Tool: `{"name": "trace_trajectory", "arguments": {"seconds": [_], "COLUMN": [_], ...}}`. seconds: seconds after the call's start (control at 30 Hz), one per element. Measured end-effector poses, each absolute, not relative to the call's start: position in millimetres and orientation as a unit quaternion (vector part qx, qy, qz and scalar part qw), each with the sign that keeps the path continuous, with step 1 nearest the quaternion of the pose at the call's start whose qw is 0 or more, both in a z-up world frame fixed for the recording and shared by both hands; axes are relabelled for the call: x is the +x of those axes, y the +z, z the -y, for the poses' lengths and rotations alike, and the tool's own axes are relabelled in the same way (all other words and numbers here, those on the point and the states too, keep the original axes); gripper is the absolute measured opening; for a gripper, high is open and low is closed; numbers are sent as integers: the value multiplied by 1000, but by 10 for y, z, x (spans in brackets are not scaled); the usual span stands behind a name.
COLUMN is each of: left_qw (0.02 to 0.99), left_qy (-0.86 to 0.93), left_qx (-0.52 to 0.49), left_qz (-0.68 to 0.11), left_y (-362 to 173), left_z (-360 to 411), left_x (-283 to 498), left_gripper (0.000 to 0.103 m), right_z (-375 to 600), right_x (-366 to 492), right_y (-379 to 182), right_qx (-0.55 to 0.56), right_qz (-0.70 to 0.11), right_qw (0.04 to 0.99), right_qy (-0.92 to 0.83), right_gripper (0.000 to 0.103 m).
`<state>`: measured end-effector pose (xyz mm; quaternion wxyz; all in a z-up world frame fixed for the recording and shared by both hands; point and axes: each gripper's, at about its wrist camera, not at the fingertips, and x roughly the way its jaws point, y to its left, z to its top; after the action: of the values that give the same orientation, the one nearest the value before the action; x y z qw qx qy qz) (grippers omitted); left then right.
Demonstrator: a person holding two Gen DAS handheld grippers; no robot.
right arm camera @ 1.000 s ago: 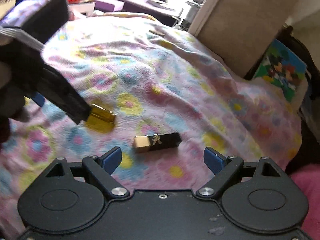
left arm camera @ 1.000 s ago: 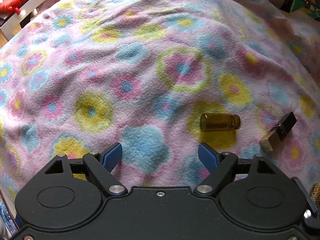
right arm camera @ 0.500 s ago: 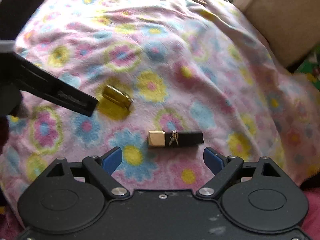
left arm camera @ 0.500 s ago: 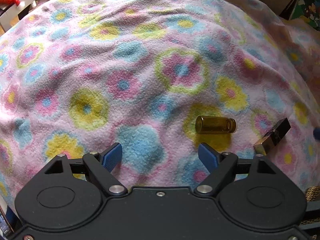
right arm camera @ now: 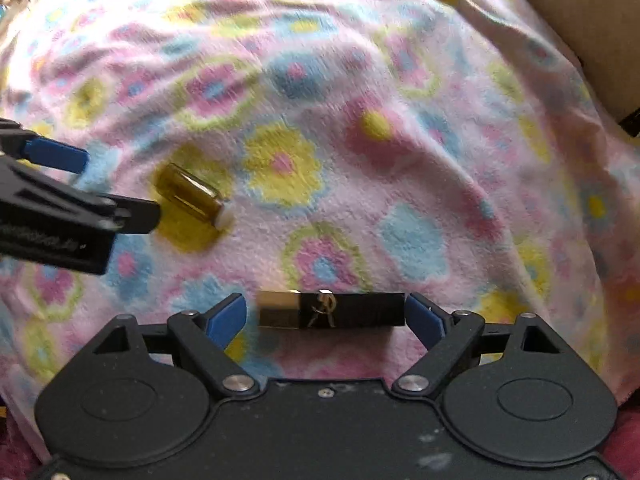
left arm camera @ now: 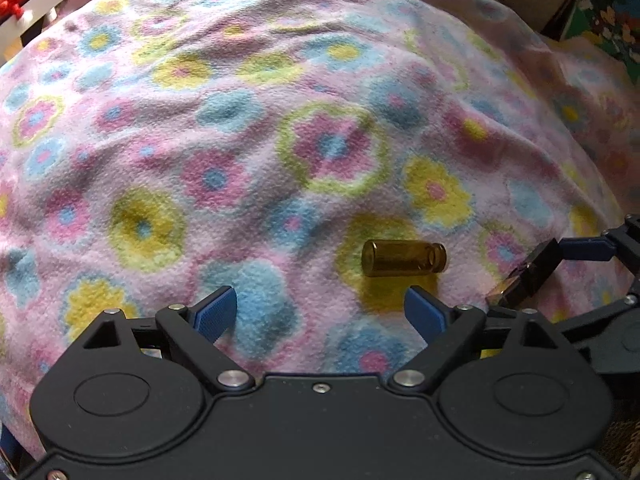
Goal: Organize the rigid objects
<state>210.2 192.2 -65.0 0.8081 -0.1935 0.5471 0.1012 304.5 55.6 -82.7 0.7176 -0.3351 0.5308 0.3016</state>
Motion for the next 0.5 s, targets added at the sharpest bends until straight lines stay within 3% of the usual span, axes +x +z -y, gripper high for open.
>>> {"name": "trace_trajectory", "arguments": {"seconds": [0.23,0.5], "left_qw": [811,809], "left_qy": [92,81], "left_qx": [-179,-240], "left_qz": [-549,-530], "left_y": [-703,-759], "left_z": [-1844,-1985], "left_x": [2140,2214], "left_gripper": [93,96], "right_z": [-545,-482], "right_x": [3123,3156], "right_y": [-917,-918], "right_qx": [-316,-306], "right_qz": [-556,-560], "right_qw": [709,713], "right_qy": [297,291], "right_gripper": [82,82]}}
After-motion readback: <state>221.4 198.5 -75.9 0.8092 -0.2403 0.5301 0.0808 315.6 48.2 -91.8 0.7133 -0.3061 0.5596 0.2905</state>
